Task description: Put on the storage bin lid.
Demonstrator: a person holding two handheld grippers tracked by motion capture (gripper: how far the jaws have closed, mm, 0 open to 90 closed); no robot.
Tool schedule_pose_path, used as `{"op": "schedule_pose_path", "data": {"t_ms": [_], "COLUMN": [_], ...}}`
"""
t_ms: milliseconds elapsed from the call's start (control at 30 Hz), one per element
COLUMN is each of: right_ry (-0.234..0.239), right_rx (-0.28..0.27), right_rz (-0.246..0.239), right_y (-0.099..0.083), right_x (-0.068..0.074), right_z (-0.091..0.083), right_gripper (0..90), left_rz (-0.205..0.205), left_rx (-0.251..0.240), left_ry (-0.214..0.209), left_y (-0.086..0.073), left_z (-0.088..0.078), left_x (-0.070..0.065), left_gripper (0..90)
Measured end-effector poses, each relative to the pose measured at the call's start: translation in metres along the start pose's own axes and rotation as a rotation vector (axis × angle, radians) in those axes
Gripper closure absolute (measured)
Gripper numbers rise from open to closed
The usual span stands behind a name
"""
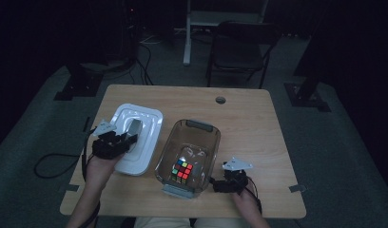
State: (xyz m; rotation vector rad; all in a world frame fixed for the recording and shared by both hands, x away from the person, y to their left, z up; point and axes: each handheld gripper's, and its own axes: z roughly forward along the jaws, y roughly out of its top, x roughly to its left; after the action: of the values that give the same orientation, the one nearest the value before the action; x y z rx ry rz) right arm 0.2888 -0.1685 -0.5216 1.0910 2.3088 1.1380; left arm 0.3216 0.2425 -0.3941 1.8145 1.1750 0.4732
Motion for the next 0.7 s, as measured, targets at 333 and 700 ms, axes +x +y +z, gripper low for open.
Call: {"op": "schedule_pose_path", "data": {"t_ms": [333, 700], "right_ry": [0.035, 0.063], "right_rx": [0.016, 0.005], "right_rz": [-0.032, -0.037], "right_y": [0.010, 0.017], "right_x": [0.019, 0.025], "right_z": [0.018, 0.026], "right_gripper": [13.9, 13.7], "left_rz": [0.062, 0.121], "left_rx": [-0.022, 0.028], "left_ry": [-0.108, -0.242], "left_y": [0.027, 0.031], "left_z": [-0.016, 0.010], "left_x": [-0.018, -0.053], "left_gripper": [70.4, 70.4]}}
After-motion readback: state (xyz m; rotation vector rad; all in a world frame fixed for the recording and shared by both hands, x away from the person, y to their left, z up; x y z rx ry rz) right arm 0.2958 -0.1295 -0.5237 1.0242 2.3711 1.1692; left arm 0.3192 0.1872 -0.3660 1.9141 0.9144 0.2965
